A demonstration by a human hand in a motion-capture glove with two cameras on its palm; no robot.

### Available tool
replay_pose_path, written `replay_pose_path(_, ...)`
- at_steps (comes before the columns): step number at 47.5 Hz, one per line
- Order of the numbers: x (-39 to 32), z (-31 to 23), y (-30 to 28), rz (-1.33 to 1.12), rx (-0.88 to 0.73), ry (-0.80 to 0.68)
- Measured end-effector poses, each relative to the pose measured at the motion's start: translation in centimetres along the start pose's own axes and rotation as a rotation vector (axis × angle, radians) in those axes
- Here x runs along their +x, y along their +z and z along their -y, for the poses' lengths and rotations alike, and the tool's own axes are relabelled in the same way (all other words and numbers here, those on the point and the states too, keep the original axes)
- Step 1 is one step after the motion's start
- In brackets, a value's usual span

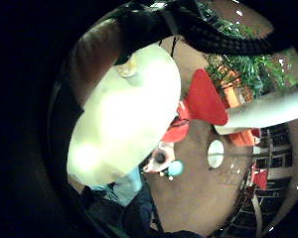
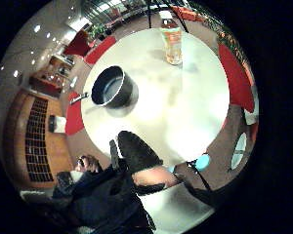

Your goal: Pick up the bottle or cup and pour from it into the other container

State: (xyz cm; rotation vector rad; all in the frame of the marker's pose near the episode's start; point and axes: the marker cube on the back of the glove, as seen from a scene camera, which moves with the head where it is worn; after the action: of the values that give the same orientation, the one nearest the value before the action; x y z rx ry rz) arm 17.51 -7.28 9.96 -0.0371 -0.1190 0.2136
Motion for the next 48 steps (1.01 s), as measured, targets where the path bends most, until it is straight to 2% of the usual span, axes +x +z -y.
replay_pose_path(5, 2.6, 3.3, 3.4, 0.092, -0.038, -0.017)
replay_pose_path(16, 3.8, 11.6, 12.6, 0.489, 0.119, 0.099)
replay_pose_path(27, 3.0, 17.7, 17.3, 0.977, 0.056, 0.108)
replay_pose_path(33, 2.2, 19.4, 18.9, 1.098, 0.071, 0.050)
replay_pose_path(39, 1.3, 21.1, 20.2, 1.214, 0.107, 0.057)
replay_pose_path(48, 0.9, 22.3, 21.3, 1.256, 0.090, 0.053)
